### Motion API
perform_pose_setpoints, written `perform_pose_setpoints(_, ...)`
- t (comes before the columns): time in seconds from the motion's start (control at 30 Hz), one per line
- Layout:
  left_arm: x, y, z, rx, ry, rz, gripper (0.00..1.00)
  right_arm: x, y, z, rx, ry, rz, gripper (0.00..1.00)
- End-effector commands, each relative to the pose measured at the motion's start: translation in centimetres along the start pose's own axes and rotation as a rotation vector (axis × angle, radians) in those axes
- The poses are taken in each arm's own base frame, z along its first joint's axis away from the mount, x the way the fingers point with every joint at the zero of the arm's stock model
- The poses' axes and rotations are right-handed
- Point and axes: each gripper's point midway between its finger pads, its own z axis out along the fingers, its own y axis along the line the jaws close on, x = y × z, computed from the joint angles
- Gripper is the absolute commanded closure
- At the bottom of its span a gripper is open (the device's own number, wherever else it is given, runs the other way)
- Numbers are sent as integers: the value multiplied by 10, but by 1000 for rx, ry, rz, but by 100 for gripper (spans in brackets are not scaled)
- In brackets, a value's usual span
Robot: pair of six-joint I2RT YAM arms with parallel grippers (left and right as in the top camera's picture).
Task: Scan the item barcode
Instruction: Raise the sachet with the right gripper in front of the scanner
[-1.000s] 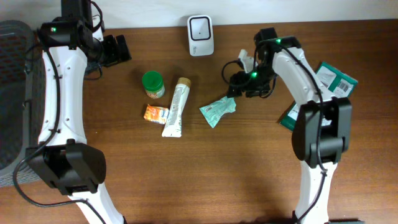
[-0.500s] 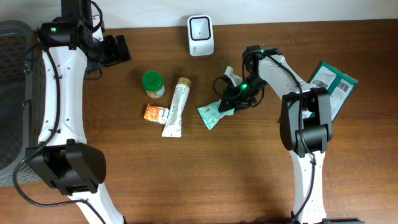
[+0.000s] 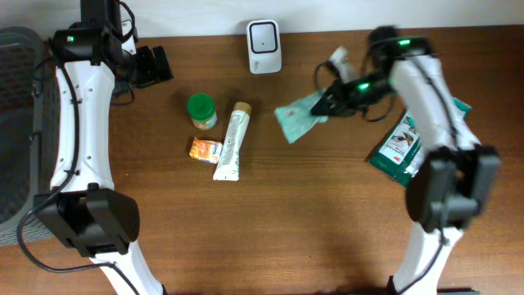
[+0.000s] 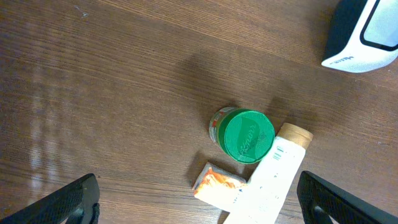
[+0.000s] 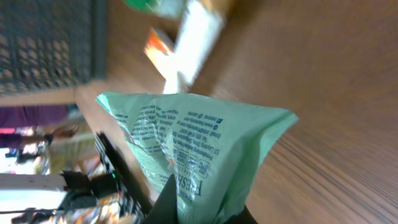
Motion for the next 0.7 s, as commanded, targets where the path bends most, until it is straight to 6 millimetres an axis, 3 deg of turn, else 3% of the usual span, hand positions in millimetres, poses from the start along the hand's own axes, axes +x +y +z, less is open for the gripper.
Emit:
perform_pose_setpoints(0.0,-3,1,-7,-4,-19,5,1,-1,39,-53,-12,-119,-50,96)
perform_pose_setpoints(0.13,-3,1,-7,-3,-19,5,1,15,57,-85,4,-159,-40,96)
perform_pose_setpoints(0.3,-3,1,-7,-3,-19,5,1,15,63,-87,19,-170,-68,96)
perform_pose_setpoints(0.4,-3,1,-7,-3,-19,5,1,-6,61,-64,169,-180,-133,96)
perform_pose_setpoints(0.43,-3,1,-7,-4,-19,5,1,-22,55,-55,303,-216,-153,96)
perform_pose_setpoints(0.53,-3,1,-7,-4,-19,5,1,-56,68,-38,476,-308,-285,96)
perform_pose_setpoints(0.67,-3,1,-7,-4,-19,5,1,-112,72,-39,803,-523,-396,96)
